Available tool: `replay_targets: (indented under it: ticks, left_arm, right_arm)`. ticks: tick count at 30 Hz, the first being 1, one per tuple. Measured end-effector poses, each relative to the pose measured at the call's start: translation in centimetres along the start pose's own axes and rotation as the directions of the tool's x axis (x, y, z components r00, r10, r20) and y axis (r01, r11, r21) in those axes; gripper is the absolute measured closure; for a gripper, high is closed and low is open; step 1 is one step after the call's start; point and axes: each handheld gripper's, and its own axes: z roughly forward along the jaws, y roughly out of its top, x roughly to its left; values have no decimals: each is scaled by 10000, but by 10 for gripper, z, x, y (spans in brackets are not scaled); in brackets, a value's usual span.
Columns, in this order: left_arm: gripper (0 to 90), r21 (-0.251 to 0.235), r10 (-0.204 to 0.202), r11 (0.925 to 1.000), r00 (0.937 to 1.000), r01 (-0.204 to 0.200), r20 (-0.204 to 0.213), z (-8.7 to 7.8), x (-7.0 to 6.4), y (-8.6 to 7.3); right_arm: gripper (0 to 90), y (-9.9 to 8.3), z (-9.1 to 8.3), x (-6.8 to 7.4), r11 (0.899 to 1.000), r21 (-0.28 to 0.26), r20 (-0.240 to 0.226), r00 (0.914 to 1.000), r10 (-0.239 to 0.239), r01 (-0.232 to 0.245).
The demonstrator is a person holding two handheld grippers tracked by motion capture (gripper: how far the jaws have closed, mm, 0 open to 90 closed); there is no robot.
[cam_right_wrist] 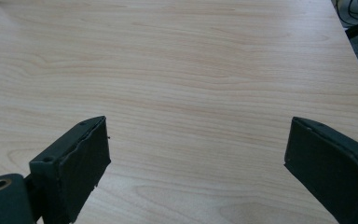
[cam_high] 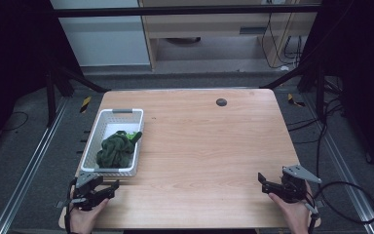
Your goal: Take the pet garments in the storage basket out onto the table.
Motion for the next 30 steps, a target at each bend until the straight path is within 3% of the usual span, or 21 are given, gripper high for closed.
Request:
replay_targets:
  ticks: [8, 13, 30]
  left_arm:
    - [326, -411, 31, 9991, 9999, -35, -97, -8, 0, 2]
    - [320, -757, -252, 9968, 9997, 254, 26, -16, 1, 4]
    - [289, -1343, -456, 9898, 9987, 482, 224, -33, 7, 16]
  right_arm:
    - [72, -4, -3, 0, 10000, 96, -140, 9999, 10, -8]
    - [76, -4, -4, 0, 9999, 60, -284, 9996, 95, -93]
    - [82, -3, 0, 2, 9998, 135, -72, 9998, -165, 166]
